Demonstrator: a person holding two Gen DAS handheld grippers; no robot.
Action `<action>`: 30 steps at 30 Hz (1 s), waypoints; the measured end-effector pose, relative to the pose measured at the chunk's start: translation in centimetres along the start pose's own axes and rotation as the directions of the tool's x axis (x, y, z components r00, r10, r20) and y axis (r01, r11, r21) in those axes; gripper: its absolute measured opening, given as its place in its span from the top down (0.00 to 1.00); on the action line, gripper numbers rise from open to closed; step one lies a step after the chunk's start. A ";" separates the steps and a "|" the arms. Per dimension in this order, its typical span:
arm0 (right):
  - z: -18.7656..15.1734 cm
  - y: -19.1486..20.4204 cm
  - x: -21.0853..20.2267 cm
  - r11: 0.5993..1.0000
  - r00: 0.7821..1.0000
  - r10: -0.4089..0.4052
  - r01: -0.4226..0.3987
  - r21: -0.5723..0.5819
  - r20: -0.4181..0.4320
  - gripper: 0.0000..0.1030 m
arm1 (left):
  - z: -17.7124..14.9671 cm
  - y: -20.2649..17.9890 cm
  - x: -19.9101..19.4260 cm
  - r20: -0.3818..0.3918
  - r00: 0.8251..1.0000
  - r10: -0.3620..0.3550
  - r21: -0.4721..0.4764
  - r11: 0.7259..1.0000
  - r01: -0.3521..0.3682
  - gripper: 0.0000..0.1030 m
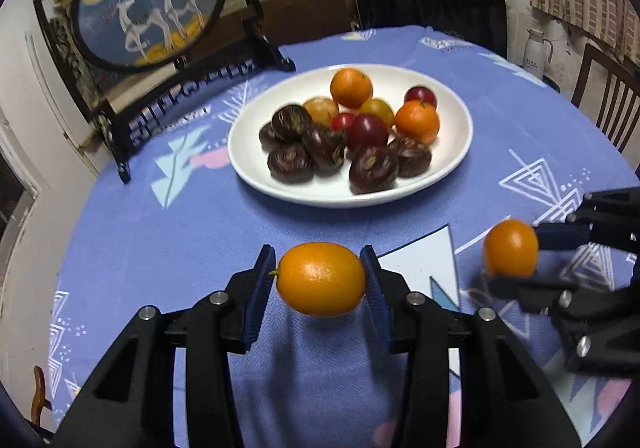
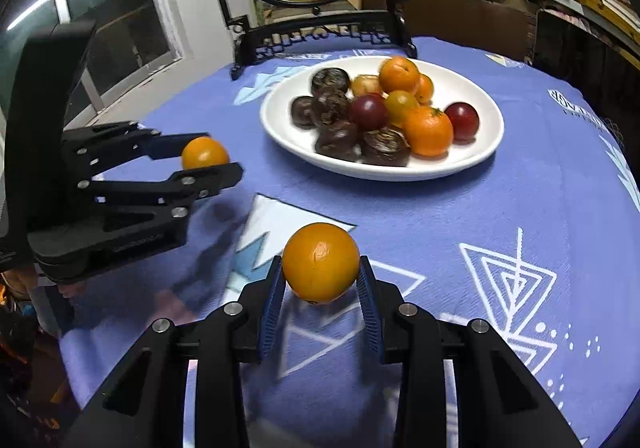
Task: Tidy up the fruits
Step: 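Grasp a kumquat with the left gripper while the right gripper grasps another kumquat, then carry both kumquats over the plate and open both grippers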
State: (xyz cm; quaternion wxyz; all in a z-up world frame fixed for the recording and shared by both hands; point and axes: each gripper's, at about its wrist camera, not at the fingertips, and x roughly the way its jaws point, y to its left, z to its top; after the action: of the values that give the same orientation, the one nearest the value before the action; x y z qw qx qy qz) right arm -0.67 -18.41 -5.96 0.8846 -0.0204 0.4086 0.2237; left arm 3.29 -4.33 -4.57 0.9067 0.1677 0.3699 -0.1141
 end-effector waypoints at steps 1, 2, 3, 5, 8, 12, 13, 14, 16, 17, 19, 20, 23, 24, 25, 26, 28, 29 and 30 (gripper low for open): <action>-0.1 0.4 -0.3 1.000 1.000 0.005 -0.005 -0.007 0.003 0.65 | 0.0 -0.2 -0.5 0.008 1.000 0.001 0.005 1.000 -0.001 0.58; -0.2 0.8 -0.6 1.000 1.000 0.010 -0.010 -0.015 0.004 0.65 | 0.1 -0.3 -0.8 0.016 1.000 0.003 0.009 1.000 -0.003 0.58; -0.3 1.1 -0.8 1.000 1.000 0.010 -0.010 -0.023 0.006 0.65 | 0.0 -0.5 -1.1 0.021 1.000 0.006 0.012 1.000 -0.006 0.58; -0.4 1.6 -1.2 0.999 1.000 0.012 -0.012 -0.032 0.011 0.65 | 0.0 -0.7 -1.6 0.030 0.999 0.011 0.021 1.000 -0.011 0.58; -0.5 2.1 -1.6 0.999 1.000 0.018 -0.017 -0.041 0.019 0.65 | 0.0 -0.7 -2.2 0.043 0.999 0.014 0.024 1.000 -0.015 0.58; -0.8 2.8 -1.5 0.998 1.000 0.028 -0.027 -0.056 0.012 0.65 | -0.3 -0.7 -2.4 0.043 0.999 0.015 0.028 0.999 -0.016 0.58; -0.9 3.0 -1.3 0.998 1.000 0.029 -0.028 -0.058 0.009 0.65 | -0.3 -0.7 -2.4 0.042 0.999 0.016 0.028 0.999 -0.017 0.58; -0.9 3.1 -1.2 0.998 1.000 0.030 -0.029 -0.061 0.007 0.65 | -0.4 -0.6 -2.4 0.040 0.999 0.016 0.027 0.999 -0.017 0.58; -1.0 3.2 -1.0 0.998 0.999 0.033 -0.033 -0.062 0.001 0.65 | -0.5 -0.5 -2.1 0.032 0.999 0.015 0.024 1.000 -0.016 0.58; -1.0 3.3 -0.9 0.997 0.999 0.034 -0.034 -0.063 -0.001 0.65 | -0.6 -0.4 -2.0 0.030 0.999 0.016 0.023 1.000 -0.016 0.58; -1.0 3.3 -0.6 0.997 0.999 0.035 -0.035 -0.063 -0.007 0.65 | -0.6 -0.3 -1.7 0.024 1.000 0.015 0.021 1.000 -0.016 0.58; -0.9 3.2 -0.5 0.997 0.999 0.035 -0.035 -0.063 -0.012 0.65 | -0.6 -0.2 -1.6 0.022 1.000 0.015 0.019 1.000 -0.015 0.58; -0.8 3.0 -0.3 0.998 0.999 0.034 -0.035 -0.061 -0.015 0.65 | -0.2 0.4 -1.1 0.014 1.000 0.013 0.004 1.000 -0.013 0.58; -0.6 2.8 -0.3 0.998 1.000 0.028 -0.029 -0.061 -0.013 0.65 | 0.1 0.6 -0.9 0.014 1.000 0.013 -0.002 1.000 -0.013 0.58; -0.3 2.5 -0.3 0.998 1.000 0.025 -0.025 -0.058 -0.009 0.65 | 0.4 0.8 -0.8 0.015 1.000 0.015 -0.006 1.000 -0.015 0.58; 0.1 2.2 -0.5 0.998 1.000 0.020 -0.020 -0.053 0.000 0.65 | 1.0 1.1 -0.7 0.020 1.000 0.022 -0.014 1.000 -0.021 0.58; 0.9 1.4 -1.0 0.999 1.000 0.007 -0.006 -0.049 0.022 0.65 | 2.1 1.7 -0.7 0.036 0.999 0.033 -0.025 0.999 -0.032 0.58; 1.7 0.9 -1.4 0.999 0.999 -0.004 0.006 -0.045 0.042 0.65 | 2.6 1.8 -0.8 0.044 0.998 0.037 -0.030 0.999 -0.035 0.58; 2.3 0.5 -1.6 0.999 0.998 -0.011 0.013 -0.041 0.057 0.65 | 3.5 2.1 -0.9 0.059 0.997 0.043 -0.039 0.998 -0.041 0.58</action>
State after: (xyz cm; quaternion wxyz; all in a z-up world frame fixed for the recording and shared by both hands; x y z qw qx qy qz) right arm -0.12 -18.07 -3.15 0.8966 -0.0347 0.3783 0.2274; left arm 5.58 -3.68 -1.19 0.9226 0.1548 0.3409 -0.0930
